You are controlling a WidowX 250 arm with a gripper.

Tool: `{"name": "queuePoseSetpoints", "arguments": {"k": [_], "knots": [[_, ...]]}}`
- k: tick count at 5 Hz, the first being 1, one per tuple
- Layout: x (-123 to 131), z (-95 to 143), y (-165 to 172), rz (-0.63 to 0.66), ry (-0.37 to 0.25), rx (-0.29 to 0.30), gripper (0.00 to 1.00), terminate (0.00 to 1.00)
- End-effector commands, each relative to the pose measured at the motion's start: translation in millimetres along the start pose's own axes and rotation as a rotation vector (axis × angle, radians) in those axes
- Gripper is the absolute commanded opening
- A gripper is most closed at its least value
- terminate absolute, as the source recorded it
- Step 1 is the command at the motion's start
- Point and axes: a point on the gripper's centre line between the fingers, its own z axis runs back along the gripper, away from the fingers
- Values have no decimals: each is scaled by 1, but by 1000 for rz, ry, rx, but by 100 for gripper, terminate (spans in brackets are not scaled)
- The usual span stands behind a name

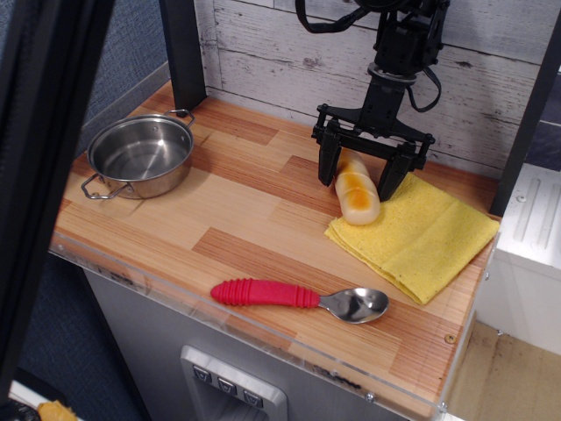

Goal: Move the bread from the yellow cloth to the left between the spoon and bowl

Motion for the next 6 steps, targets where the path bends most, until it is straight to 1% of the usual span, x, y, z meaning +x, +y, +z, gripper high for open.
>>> {"name": "queuePoseSetpoints", "arguments": {"k": [1, 2, 3, 4, 5, 6], "knots": [[1, -5, 1, -20, 21, 70, 0, 0], [2, 1, -4, -22, 7, 85, 0, 0], [1, 5, -6, -29, -21, 81, 0, 0], [-1, 15, -9, -52, -68, 40, 0, 0], [-3, 45, -8, -63, -170, -46, 0, 0], [-9, 97, -5, -51, -345, -122, 0, 0]]}}
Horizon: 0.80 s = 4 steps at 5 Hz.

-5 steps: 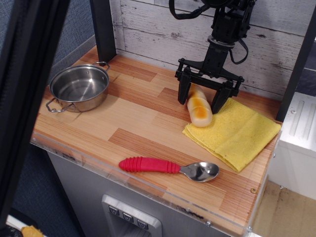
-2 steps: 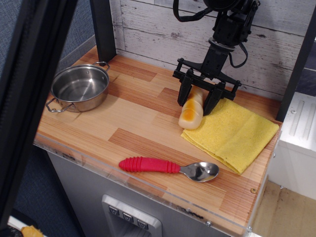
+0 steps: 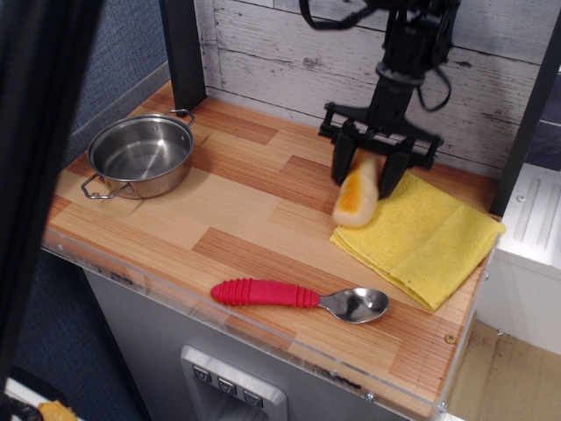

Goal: Move the bread from the yellow cloth to the left between the spoon and bowl

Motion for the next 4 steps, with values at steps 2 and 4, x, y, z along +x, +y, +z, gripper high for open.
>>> {"name": "queuePoseSetpoints", "arguments": {"k": [2, 4], "knots": [[-7, 112, 9, 28, -315, -111, 0, 0], [-16, 111, 21, 107, -309, -88, 0, 0]]}}
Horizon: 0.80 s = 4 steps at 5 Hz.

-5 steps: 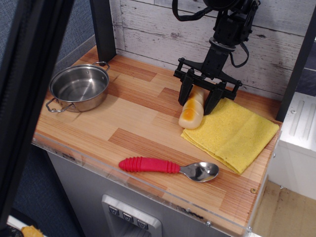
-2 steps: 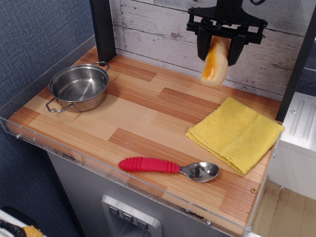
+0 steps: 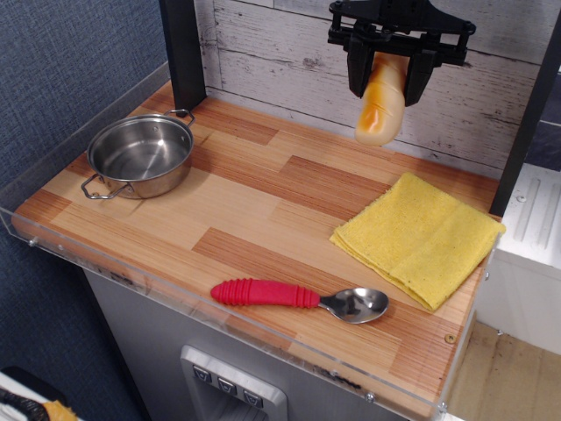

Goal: Move the bread from the yellow cloth to the left between the spoon and bowl

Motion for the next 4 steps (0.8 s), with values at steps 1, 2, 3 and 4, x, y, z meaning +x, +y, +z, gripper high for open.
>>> {"name": "queuePoseSetpoints", "arguments": {"k": [1, 2, 3, 4], "knots": [[-13, 24, 38, 201, -1, 39, 0, 0], [-20, 29, 56, 300, 10, 49, 0, 0], [-25, 34, 76, 389, -2, 42, 0, 0], [-32, 40, 95, 474, -1, 51, 0, 0]]}}
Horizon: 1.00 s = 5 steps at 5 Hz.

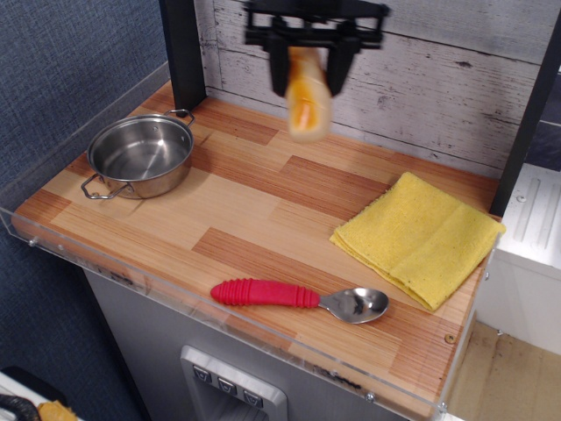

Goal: Move the bread from the yellow cloth to the left between the spoon and bowl

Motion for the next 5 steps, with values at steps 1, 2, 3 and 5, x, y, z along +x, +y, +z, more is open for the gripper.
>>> {"name": "queuePoseSetpoints", "arguments": {"k": [1, 2, 3, 5], "knots": [[1, 24, 52, 213, -33, -18, 0, 0], [3, 14, 63, 267, 6, -22, 0, 0], [11, 0, 87, 290, 63, -13, 0, 0], [8, -36, 96, 230, 187, 38, 0, 0]]}}
